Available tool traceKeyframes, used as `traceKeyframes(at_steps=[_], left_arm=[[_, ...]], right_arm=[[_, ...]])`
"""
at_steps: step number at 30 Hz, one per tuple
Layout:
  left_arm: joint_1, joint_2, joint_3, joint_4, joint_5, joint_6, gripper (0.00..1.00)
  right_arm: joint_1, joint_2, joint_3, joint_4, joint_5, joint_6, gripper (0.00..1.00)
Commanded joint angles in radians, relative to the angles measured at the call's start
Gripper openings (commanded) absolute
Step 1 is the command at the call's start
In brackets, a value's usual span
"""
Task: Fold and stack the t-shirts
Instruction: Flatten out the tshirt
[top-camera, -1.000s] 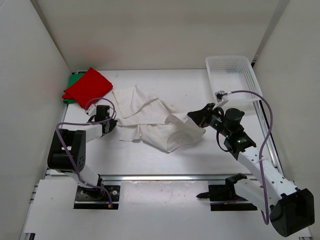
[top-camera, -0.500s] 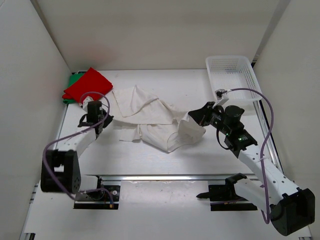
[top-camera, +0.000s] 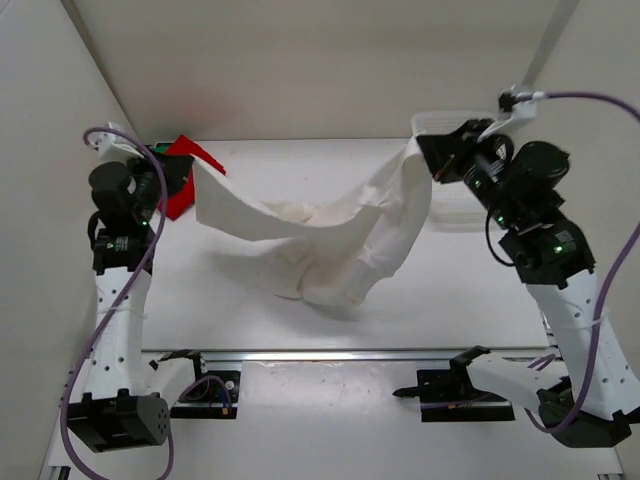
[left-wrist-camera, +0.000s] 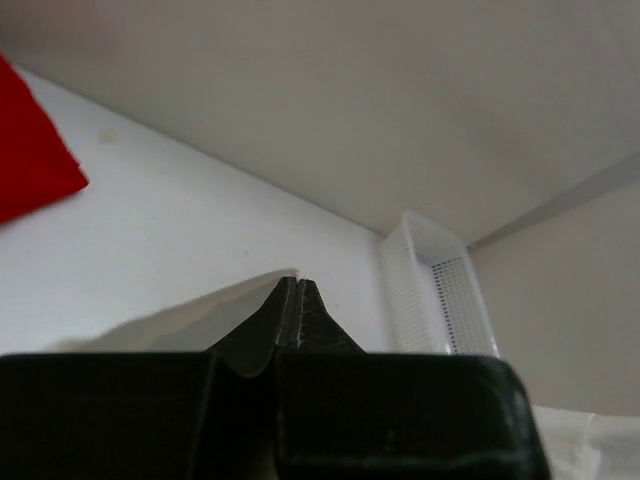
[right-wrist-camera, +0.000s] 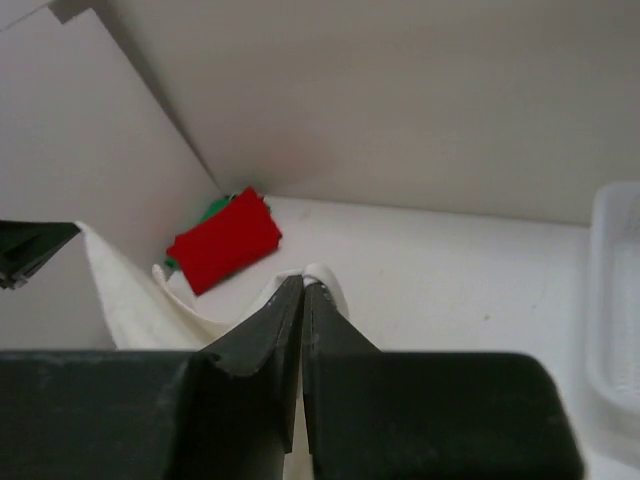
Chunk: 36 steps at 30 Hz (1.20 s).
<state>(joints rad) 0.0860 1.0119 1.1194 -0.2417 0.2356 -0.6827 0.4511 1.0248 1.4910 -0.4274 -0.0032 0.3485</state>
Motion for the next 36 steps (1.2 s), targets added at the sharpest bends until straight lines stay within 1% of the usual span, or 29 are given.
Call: traceKeyframes(at_steps=[1, 2, 3, 4, 5, 6, 9, 11, 13, 15, 17, 18, 20, 21, 22, 24, 25, 26, 28, 29, 30, 32, 33, 34, 35, 36], left_arm=[[0.059, 0.025, 0.149, -0.005, 0.174, -0.041, 0.0], [0.069, 0.051, 0.176, 0.001, 0.203, -0.055, 0.0], [0.09, 0.066, 0.18, 0.021, 0.205, -0.072, 0.0], [0.093, 0.097, 0.197, 0.027, 0.2, -0.075, 0.0], [0.093, 0.128, 0.197, 0.028, 0.194, -0.075, 0.0], [0.089, 0.169, 0.192, 0.028, 0.194, -0.069, 0.0], [0.066, 0.247, 0.142, 0.053, 0.159, -0.04, 0.0], [0.058, 0.293, 0.096, 0.093, 0.133, -0.041, 0.0], [0.04, 0.37, 0.097, 0.117, 0.134, -0.057, 0.0], [0.023, 0.422, 0.138, 0.113, 0.122, -0.057, 0.0], [0.008, 0.47, 0.23, 0.113, 0.11, -0.072, 0.0], [0.009, 0.493, 0.294, 0.11, 0.119, -0.08, 0.0], [0.024, 0.524, 0.382, 0.102, 0.142, -0.118, 0.0], [0.029, 0.542, 0.44, 0.102, 0.157, -0.138, 0.0], [0.037, 0.55, 0.468, 0.096, 0.163, -0.144, 0.0], [0.07, 0.554, 0.571, 0.082, 0.186, -0.166, 0.0], [0.083, 0.547, 0.58, 0.087, 0.194, -0.172, 0.0], [0.102, 0.541, 0.6, 0.094, 0.211, -0.187, 0.0], [0.142, 0.507, 0.57, 0.136, 0.231, -0.212, 0.0], [0.15, 0.504, 0.553, 0.146, 0.229, -0.216, 0.0], [0.165, 0.481, 0.496, 0.172, 0.228, -0.227, 0.0], [0.178, 0.415, 0.381, 0.229, 0.243, -0.247, 0.0], [0.195, 0.395, 0.29, 0.298, 0.24, -0.258, 0.0], [0.199, 0.349, 0.178, 0.349, 0.248, -0.265, 0.0], [0.213, 0.287, 0.116, 0.379, 0.257, -0.265, 0.0], [0.224, 0.251, -0.017, 0.418, 0.249, -0.258, 0.0]], right_arm=[[-0.015, 0.117, 0.284, -0.12, 0.088, -0.123, 0.0], [-0.076, 0.183, 0.355, -0.132, 0.031, -0.125, 0.0], [-0.112, 0.211, 0.382, -0.145, -0.078, -0.115, 0.0], [-0.205, 0.265, 0.411, -0.136, -0.139, -0.094, 0.0], [-0.238, 0.321, 0.416, -0.129, -0.246, -0.079, 0.0], [-0.262, 0.346, 0.423, -0.137, -0.279, -0.071, 0.0], [-0.262, 0.435, 0.44, -0.132, -0.273, -0.108, 0.0], [-0.278, 0.527, 0.494, -0.142, -0.305, -0.118, 0.0], [-0.285, 0.602, 0.546, -0.142, -0.311, -0.141, 0.0], [-0.304, 0.687, 0.662, -0.18, -0.316, -0.146, 0.0], [-0.327, 0.817, 0.875, -0.22, -0.319, -0.14, 0.0], [-0.333, 0.834, 0.947, -0.215, -0.336, -0.132, 0.0], [-0.367, 0.839, 0.963, -0.127, -0.36, -0.085, 0.0], [-0.382, 0.831, 0.976, -0.113, -0.375, -0.062, 0.01], [-0.391, 0.813, 0.977, -0.062, -0.386, -0.051, 0.0], [-0.425, 0.756, 0.98, 0.002, -0.403, -0.016, 0.0], [-0.436, 0.736, 0.976, 0.037, -0.414, -0.005, 0.0], [-0.446, 0.709, 0.962, 0.068, -0.422, -0.005, 0.0], [-0.45, 0.658, 0.918, 0.065, -0.411, -0.011, 0.0], [-0.45, 0.647, 0.907, 0.073, -0.437, -0.016, 0.0], [-0.471, 0.626, 0.857, 0.056, -0.467, -0.016, 0.0], [-0.457, 0.558, 0.729, 0.032, -0.427, -0.058, 0.0], [-0.436, 0.488, 0.569, 0.05, -0.413, -0.072, 0.0], [-0.424, 0.387, 0.353, 0.088, -0.431, -0.086, 0.0], [-0.419, 0.339, 0.231, 0.177, -0.432, -0.085, 0.0], [-0.416, 0.22, -0.005, 0.262, -0.428, -0.063, 0.0]])
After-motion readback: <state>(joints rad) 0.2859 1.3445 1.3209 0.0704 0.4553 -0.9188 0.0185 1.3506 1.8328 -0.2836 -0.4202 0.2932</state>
